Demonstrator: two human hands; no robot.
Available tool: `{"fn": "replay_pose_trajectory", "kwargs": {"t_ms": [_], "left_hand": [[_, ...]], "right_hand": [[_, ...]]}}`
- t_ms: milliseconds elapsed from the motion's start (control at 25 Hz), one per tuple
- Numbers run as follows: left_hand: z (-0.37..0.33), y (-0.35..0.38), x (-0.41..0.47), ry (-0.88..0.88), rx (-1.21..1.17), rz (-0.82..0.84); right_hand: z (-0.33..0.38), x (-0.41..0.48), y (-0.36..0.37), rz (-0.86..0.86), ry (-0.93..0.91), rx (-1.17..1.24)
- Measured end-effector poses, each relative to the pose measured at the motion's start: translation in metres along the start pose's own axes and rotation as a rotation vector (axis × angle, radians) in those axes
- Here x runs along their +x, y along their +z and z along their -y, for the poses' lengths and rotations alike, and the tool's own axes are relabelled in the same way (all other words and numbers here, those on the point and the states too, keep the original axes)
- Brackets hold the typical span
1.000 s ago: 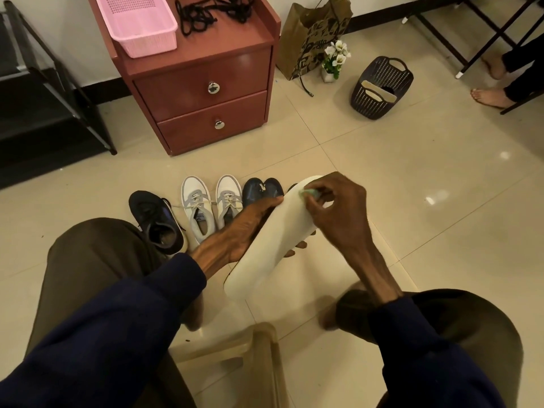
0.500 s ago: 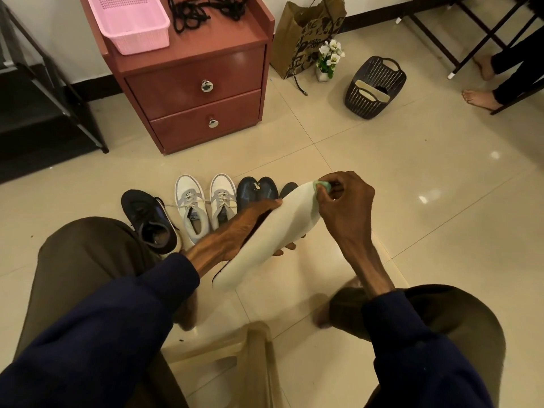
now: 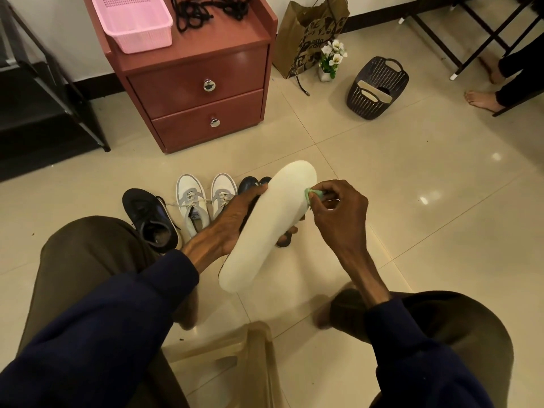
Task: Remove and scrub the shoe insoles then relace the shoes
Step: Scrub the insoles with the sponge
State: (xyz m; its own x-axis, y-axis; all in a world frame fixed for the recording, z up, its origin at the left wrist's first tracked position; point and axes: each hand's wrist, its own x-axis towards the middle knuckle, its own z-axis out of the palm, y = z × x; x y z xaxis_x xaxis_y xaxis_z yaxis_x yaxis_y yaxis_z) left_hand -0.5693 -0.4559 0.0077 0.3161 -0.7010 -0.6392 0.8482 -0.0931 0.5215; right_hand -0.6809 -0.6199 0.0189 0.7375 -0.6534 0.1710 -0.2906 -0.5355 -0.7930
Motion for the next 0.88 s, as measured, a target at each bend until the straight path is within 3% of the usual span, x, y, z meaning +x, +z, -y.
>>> {"fn": "replay_pose_trajectory", "kwargs": {"t_ms": [200, 360, 440, 600, 640, 800, 880], "left_hand": [[0.0, -0.024, 0.02, 0.065, -0.096, -0.124], [0.002, -0.021, 0.021, -0.007, -0.075, 0.007], [0.002, -0.019, 0.018, -0.021, -0.087, 0.005], [0.0, -0.024, 0.024, 0.091, -0.117, -0.2], [-0.001, -0.022, 0.024, 0.091, -0.126, -0.204], [-0.005, -0.017, 0.024, 0.073, -0.151, -0.176], [-0.006, -0.019, 0.025, 0.074, -0.192, -0.111]], "right_hand": [[0.013, -0.018, 0.004, 0.296, -0.194, 0.017], [-0.003, 0.003, -0.003, 0.068, -0.146, -0.019], [0.0, -0.002, 0.0, 0.077, -0.131, -0.022], [0.019, -0.027, 0.016, 0.477, -0.25, -0.011], [0.02, -0.029, 0.017, 0.505, -0.281, -0.008], [0.016, -0.023, 0.019, 0.231, -0.288, -0.051], [0.02, -0.029, 0.02, 0.267, -0.309, -0.038]]}}
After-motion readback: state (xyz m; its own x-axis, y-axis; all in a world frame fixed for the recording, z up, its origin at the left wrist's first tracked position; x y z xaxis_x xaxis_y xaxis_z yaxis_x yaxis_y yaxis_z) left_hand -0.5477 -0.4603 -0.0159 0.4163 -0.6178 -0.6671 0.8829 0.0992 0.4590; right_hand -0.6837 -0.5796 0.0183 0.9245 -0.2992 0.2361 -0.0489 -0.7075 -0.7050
